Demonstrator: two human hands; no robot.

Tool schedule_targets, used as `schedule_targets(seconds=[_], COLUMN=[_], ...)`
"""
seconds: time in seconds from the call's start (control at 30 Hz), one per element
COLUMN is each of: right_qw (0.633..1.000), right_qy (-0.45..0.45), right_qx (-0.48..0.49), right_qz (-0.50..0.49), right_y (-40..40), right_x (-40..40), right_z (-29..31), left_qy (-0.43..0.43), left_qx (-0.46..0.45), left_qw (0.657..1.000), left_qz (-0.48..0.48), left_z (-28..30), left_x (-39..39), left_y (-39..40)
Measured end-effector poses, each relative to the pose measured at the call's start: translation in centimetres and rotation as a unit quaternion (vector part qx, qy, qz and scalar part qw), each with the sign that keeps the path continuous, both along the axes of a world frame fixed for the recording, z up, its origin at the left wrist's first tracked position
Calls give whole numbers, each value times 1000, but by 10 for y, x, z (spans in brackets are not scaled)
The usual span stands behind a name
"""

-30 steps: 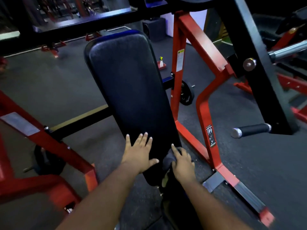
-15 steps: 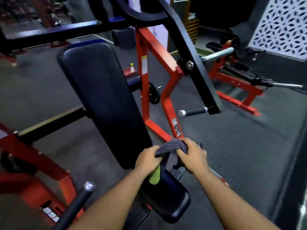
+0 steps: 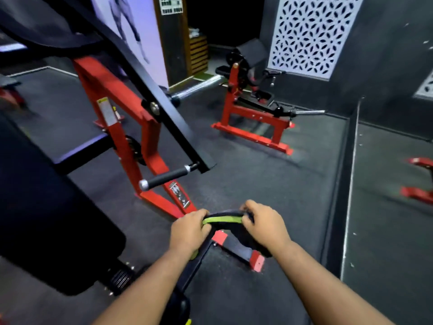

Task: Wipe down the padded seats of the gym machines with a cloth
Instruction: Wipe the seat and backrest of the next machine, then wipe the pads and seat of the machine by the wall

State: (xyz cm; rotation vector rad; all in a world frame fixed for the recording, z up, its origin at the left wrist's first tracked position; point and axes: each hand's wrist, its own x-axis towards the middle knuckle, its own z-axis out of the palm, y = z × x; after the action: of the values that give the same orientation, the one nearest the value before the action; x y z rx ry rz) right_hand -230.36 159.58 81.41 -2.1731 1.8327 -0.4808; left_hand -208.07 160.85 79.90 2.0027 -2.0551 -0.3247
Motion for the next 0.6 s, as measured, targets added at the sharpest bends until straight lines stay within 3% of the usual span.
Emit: schedule_targets(seconds=[0.23,0.37,0.47,0.6], right_qw=[990,992,996,988], right_qy=[-112,-46,-34,-101], right_qx=[85,108,83,39], right_qz=[30,42,-10,-107], right_y=[-79,-140,-186,-246], right_x=[-82,-101,-119,-153], right_z=[-5,-8,-18,-7], left_qy=[235,335,339,257], left_qx=[-15,-17,-27,-30], left_qw=[971,942,940,962], left_qz=[24,5,-32,-85], left_z=[12,11,13,24], left_x=[-95,-147,-174,-200], left_y=[-108,-182,-240,-316])
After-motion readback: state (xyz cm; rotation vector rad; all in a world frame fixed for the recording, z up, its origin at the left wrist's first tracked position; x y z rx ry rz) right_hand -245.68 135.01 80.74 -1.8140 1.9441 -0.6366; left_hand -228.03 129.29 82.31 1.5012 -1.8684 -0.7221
